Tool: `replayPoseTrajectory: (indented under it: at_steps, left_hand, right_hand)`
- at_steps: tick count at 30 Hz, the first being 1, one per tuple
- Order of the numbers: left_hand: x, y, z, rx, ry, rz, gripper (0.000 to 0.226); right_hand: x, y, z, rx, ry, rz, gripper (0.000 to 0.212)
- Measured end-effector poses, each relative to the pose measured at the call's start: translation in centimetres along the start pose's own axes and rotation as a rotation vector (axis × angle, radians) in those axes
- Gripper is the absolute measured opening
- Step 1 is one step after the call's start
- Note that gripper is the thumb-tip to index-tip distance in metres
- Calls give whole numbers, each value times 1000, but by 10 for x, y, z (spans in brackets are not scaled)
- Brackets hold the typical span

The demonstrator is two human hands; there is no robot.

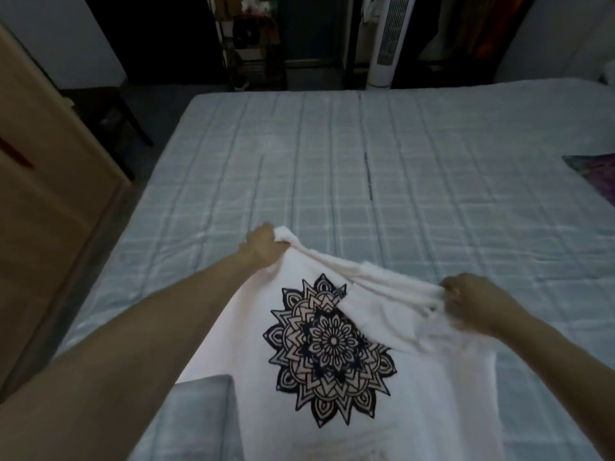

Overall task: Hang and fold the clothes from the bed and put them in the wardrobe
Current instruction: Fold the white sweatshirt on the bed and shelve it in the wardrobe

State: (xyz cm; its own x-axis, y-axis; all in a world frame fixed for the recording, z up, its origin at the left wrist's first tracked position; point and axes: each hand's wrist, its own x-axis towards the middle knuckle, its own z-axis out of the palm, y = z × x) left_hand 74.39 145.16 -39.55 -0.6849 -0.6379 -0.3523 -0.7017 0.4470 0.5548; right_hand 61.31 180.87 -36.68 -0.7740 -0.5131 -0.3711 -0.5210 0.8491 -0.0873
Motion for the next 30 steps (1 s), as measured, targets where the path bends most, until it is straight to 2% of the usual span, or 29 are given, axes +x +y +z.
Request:
replayPoseTrajectory:
  at_steps: [2,3,4,5,8,9,12,14,16,18,19,21,23,25,28,30]
  left_hand:
    - [32,13,23,19,187,4,62]
    - [39,13,39,51,261,61,70]
    - [37,9,58,95,297,141,74]
    - [31,0,81,134,309,238,73]
    - [-16,-37,159,243,247,508,57]
    - [-30,-51,185,293,204,540,51]
    - [-46,-83,242,395,60,482,54]
    - [-41,-95,258,493,50,461,59]
    - [-38,-99,263,529,87,467,63]
    - [-38,-98,264,545,103,472,64]
    - [-38,-98,265,553,110,474,65]
    - [-36,-100,266,567,117,477,65]
    - [-35,-102,267,581,128,487,65]
    - [-34,-103,267,593,132,496,65]
    - [-33,-102,268,591,119,494,64]
    - [-32,-101,269,584,130,490,64]
  right_hand:
    - [41,-3,16,41,338,56,37]
    - [55,-7,28,77,446,47,41]
    - [64,-14,43,88,448,7,44]
    - [69,-23,65,66,365,-40,47]
    - [77,-34,136,121,-69,-80,55]
    - [78,-36,155,153,-118,-63,53]
    - [92,-46,176,101,63,0,51]
    - [108,-57,170,18,235,-42,50]
    - [127,-63,158,47,371,-79,59]
    - [151,-59,150,113,358,77,73]
    - [161,-56,148,135,294,150,72]
    - [179,-44,147,164,156,176,52]
    - [190,-27,140,294,87,97,36]
    - [200,-3,121,539,73,162,34]
    - [214,61,78,1035,333,479,38]
    - [217,117,55,1220,448,548,40]
